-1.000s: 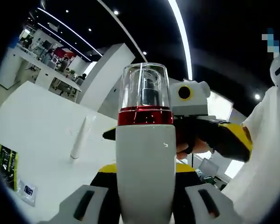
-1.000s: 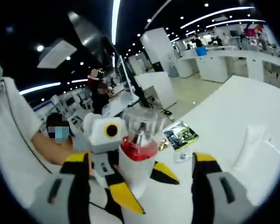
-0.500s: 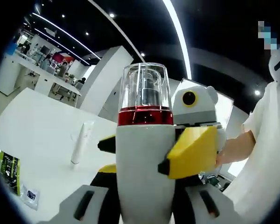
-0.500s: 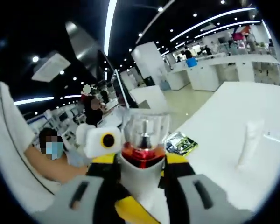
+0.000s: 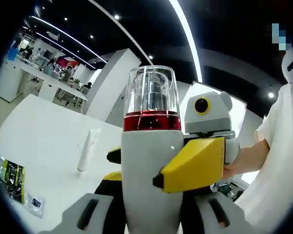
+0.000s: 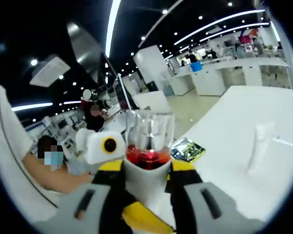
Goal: Arrange the skincare products in the storage area until every visible bottle or jar stands upright without overlapping.
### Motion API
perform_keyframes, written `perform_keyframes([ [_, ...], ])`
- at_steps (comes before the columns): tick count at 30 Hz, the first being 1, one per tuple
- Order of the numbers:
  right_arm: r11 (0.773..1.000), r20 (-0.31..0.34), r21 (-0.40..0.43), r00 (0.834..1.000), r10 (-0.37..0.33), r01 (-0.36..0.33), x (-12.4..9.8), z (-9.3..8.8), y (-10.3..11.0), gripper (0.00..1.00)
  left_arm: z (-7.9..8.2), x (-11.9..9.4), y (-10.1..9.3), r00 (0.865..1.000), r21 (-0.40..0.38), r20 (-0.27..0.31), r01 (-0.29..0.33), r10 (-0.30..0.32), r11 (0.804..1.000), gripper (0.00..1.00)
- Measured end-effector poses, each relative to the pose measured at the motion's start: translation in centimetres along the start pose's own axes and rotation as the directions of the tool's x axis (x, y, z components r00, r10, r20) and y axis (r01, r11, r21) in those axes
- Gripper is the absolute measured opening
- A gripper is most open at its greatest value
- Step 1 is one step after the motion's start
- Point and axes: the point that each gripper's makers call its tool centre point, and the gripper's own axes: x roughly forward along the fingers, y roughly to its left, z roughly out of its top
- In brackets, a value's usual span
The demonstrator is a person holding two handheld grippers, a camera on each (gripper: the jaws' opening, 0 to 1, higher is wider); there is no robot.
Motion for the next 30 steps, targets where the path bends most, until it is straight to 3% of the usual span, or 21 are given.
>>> perform_keyframes([
  [4, 0.999, 0.0, 0.032, 1.0, -0.003, 0.003, 0.1, -0.2, 0.1, 0.32, -0.2, -0.2, 0.0, 1.0, -0.004, 0.0, -0.006, 0.006, 1.0, 0.37],
  [10, 0.997, -0.03, -0.075, 1.0, 0.005, -0.008, 0.5, -0.9, 1.2, 0.31, -0.8, -0.5, -0.2, 1.0, 0.012, -0.013, -0.014, 0.015, 1.0, 0.38],
  [17, 0.996, -0.069, -0.083, 0.997, 0.027, -0.032, 0.7, -2.0, 1.5, 0.31, -2.1, -0.9, 0.0, 0.998, 0.021, -0.041, -0.041, 0.042, 0.999, 0.38],
  [30, 0.985, -0.104, -0.161, 0.993, 0.049, -0.065, 0.8, -3.3, 2.8, 0.3, -2.8, -1.7, -0.2, 0.997, 0.038, -0.017, -0.07, 0.07, 0.997, 0.39],
])
